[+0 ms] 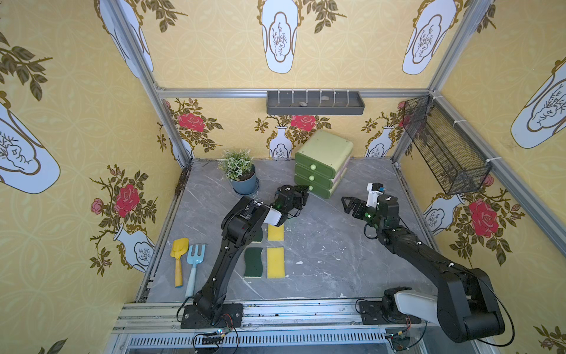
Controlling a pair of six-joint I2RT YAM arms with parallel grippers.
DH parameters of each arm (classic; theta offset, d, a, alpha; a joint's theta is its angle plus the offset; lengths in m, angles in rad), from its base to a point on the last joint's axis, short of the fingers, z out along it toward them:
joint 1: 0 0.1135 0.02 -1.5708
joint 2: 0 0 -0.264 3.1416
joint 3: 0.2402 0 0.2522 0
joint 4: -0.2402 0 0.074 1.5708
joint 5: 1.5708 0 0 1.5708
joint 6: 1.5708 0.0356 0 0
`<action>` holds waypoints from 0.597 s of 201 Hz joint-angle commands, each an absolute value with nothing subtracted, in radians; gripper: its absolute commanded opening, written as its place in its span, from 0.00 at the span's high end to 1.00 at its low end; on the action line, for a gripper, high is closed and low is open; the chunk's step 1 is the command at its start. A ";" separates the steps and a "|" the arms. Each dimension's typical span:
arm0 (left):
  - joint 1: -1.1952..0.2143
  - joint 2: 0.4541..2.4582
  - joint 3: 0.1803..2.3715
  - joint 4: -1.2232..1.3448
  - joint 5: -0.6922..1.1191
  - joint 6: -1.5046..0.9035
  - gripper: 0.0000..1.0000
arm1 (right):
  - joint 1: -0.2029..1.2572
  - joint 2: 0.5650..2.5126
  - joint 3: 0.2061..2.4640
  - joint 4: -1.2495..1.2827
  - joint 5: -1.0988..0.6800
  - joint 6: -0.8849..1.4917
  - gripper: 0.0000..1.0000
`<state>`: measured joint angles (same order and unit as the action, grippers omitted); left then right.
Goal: Take the sponge out of the drawer
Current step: Open the drawer in the storage box.
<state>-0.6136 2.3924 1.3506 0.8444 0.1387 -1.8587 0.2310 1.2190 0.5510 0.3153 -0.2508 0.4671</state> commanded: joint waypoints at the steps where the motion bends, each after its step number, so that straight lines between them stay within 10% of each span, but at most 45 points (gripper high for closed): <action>1: -0.614 2.412 1.360 0.857 0.139 -1.859 0.57 | 0.231 1.224 0.559 0.329 -0.253 0.466 0.01; 120: -0.615 2.456 1.419 0.865 0.170 -1.885 0.59 | 0.230 1.237 0.565 0.328 -0.263 0.464 0.01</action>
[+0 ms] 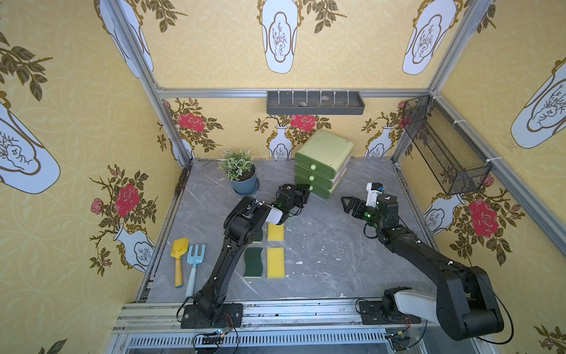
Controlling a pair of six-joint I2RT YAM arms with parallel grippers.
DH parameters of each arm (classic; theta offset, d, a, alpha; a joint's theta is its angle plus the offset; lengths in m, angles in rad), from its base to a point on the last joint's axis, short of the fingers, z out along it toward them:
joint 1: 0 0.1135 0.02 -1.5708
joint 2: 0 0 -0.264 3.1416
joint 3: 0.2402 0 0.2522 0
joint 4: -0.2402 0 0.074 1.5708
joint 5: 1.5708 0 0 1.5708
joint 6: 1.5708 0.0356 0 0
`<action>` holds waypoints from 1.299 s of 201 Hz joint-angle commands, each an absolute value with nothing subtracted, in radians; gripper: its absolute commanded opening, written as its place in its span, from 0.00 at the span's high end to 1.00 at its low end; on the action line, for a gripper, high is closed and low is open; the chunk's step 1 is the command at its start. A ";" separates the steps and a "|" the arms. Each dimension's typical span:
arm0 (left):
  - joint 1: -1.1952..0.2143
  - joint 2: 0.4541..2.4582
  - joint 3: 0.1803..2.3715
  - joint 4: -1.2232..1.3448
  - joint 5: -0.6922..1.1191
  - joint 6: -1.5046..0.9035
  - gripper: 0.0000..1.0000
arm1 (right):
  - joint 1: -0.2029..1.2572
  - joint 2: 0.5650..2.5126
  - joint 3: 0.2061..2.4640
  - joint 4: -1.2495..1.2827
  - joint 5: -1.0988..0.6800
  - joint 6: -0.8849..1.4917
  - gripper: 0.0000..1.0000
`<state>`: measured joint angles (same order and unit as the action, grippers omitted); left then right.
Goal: Take the sponge out of the drawer
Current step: Open the drawer in the storage box.
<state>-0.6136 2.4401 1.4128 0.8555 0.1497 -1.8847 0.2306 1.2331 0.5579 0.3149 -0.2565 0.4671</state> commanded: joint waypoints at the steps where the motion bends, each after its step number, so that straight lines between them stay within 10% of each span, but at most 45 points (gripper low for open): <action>1: -0.615 2.455 1.419 0.866 0.169 -1.885 0.59 | 0.229 1.238 0.566 0.329 -0.264 0.465 0.00; 261: -0.618 2.388 1.290 1.004 0.154 -1.888 0.92 | 0.229 1.261 0.574 0.325 -0.278 0.462 0.00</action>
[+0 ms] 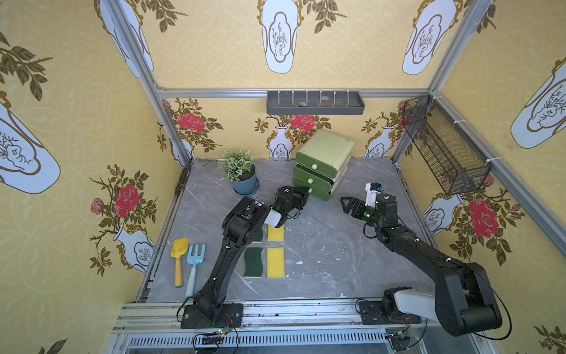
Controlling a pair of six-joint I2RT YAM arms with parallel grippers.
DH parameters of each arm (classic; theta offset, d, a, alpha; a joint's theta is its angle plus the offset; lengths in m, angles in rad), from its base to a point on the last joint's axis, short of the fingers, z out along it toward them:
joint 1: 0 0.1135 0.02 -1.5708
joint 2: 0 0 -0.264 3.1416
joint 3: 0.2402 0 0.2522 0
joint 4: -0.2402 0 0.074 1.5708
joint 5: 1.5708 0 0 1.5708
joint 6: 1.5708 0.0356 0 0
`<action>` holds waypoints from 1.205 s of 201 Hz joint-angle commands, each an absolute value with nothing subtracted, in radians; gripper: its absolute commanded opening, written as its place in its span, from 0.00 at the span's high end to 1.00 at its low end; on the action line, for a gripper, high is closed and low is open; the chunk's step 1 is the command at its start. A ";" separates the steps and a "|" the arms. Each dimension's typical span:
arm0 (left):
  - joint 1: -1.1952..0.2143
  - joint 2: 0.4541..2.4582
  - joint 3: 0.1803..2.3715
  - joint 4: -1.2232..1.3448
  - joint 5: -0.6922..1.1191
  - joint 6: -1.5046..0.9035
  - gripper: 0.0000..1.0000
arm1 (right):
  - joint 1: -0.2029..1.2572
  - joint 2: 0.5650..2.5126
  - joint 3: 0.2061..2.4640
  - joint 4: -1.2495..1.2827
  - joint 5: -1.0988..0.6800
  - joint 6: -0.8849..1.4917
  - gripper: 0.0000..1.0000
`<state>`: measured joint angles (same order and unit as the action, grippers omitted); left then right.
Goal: Take the sponge out of the drawer
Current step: Open the drawer in the storage box.
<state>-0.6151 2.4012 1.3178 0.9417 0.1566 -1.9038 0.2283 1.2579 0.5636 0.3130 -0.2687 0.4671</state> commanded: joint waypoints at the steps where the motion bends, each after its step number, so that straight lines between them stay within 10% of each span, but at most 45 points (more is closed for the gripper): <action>1: -0.618 2.388 1.290 1.005 0.156 -1.888 0.92 | 0.229 1.261 0.574 0.325 -0.278 0.462 0.00; 242: -0.617 2.388 1.258 1.045 0.182 -1.900 0.95 | 0.347 1.745 0.929 0.391 -0.090 0.449 0.02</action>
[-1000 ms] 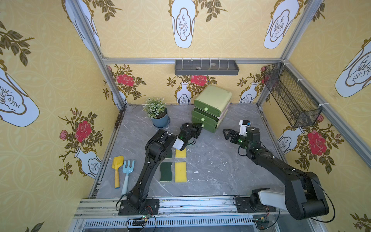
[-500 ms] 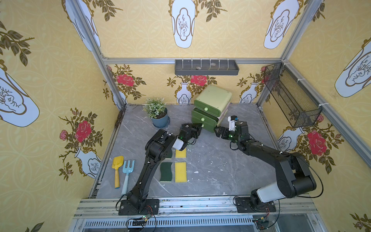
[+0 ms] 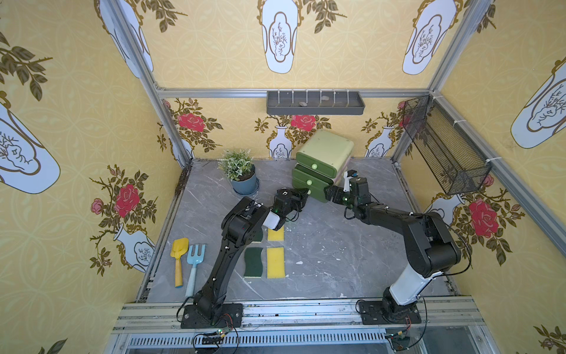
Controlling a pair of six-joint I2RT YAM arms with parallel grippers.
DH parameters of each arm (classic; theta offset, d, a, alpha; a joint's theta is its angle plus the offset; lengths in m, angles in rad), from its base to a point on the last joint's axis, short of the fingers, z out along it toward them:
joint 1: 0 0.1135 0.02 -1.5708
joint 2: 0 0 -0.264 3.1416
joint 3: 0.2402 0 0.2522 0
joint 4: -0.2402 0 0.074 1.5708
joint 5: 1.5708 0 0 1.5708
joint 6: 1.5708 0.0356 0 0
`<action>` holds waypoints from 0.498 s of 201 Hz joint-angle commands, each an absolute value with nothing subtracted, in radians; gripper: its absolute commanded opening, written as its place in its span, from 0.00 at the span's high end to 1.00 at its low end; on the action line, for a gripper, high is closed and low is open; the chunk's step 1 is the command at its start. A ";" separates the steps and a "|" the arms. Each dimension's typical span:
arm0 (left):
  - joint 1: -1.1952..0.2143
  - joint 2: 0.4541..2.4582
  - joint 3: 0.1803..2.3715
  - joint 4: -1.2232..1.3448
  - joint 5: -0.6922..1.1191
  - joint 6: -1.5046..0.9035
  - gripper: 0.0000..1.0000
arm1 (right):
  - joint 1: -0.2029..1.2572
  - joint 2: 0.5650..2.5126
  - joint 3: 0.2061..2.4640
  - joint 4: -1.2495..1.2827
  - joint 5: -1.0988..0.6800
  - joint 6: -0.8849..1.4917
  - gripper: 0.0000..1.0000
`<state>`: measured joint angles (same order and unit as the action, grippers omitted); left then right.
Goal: Take the sponge out of the drawer
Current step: Open the drawer in the storage box.
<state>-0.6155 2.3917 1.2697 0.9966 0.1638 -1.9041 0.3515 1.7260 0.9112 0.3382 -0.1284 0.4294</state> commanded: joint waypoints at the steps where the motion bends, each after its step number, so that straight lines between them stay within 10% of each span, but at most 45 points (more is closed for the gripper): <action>1: -0.616 2.388 1.258 1.046 0.182 -1.899 0.95 | 0.347 1.746 0.929 0.392 -0.090 0.449 0.02; 100: -0.617 2.339 1.185 1.056 0.169 -1.866 0.96 | 0.308 1.774 0.944 0.422 -0.080 0.472 0.03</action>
